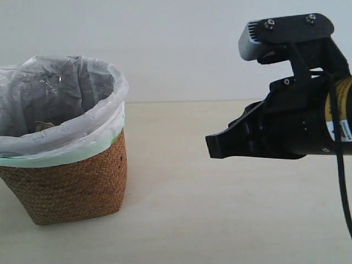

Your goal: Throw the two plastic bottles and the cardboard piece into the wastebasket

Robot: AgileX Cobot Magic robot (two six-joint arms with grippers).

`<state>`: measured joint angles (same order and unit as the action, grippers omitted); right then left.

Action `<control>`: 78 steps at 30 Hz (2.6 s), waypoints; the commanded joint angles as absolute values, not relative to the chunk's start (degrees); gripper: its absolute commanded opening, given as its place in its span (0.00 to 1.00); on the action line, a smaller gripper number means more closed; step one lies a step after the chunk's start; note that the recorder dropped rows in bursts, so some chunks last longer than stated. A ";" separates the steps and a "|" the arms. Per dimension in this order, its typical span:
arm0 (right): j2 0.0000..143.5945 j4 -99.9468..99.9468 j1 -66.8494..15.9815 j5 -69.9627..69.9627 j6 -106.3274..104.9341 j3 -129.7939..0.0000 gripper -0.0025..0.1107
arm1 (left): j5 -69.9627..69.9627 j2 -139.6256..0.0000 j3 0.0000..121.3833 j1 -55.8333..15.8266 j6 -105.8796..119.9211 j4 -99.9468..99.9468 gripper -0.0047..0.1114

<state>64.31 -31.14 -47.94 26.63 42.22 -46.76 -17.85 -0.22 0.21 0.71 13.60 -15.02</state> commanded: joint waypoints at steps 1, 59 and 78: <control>63.80 -37.59 -47.88 26.85 34.38 -46.64 0.03 | -17.56 0.00 0.00 0.93 13.74 -15.17 0.07; 0.00 -23.69 -16.26 -4.38 56.58 0.00 0.03 | -17.57 0.00 0.00 0.93 13.74 -15.17 0.07; 0.00 4.21 -16.26 19.70 -2.56 0.00 0.03 | -17.57 0.00 0.00 0.93 13.74 -15.17 0.07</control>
<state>0.26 4.86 -16.64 15.03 -1.32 -0.27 -17.85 -0.22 0.21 0.71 13.60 -15.02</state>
